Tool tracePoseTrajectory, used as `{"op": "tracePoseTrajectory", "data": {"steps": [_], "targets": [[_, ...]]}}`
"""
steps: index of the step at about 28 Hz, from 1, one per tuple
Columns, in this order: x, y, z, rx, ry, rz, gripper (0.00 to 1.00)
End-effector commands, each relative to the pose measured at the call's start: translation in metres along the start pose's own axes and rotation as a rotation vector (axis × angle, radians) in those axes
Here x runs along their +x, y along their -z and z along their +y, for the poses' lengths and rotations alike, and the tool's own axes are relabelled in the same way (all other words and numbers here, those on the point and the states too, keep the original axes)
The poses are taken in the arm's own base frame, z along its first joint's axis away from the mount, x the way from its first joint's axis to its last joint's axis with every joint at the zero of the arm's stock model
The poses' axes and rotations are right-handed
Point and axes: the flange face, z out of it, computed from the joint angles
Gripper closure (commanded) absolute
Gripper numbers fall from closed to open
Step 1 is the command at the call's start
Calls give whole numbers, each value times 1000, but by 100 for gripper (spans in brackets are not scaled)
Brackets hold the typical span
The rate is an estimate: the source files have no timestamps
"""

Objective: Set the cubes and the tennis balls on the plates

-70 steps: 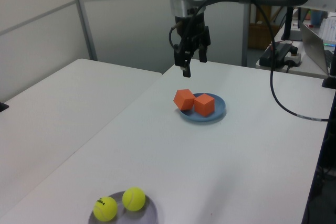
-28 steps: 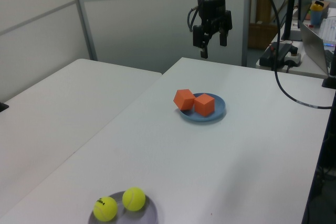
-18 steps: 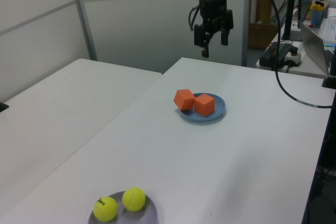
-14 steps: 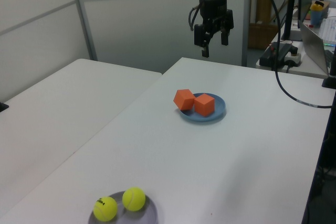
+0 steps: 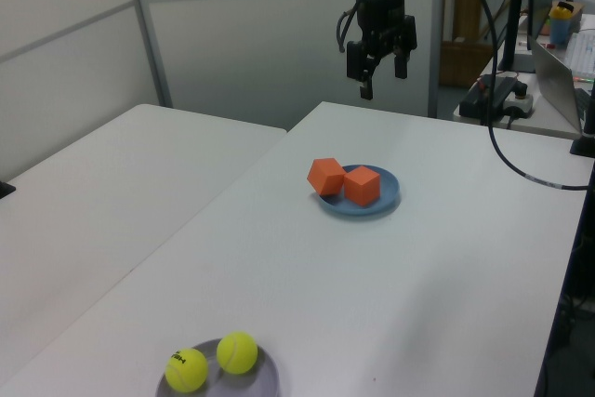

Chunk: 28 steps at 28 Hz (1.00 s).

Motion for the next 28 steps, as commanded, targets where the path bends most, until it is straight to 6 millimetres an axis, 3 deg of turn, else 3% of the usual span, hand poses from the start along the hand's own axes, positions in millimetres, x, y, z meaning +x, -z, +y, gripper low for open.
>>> {"op": "tracePoseTrajectory", "data": {"steps": [1, 28], "targets": [[-15, 11, 5, 0, -4, -1, 0], [-15, 14, 10, -10, -12, 7, 0]]}}
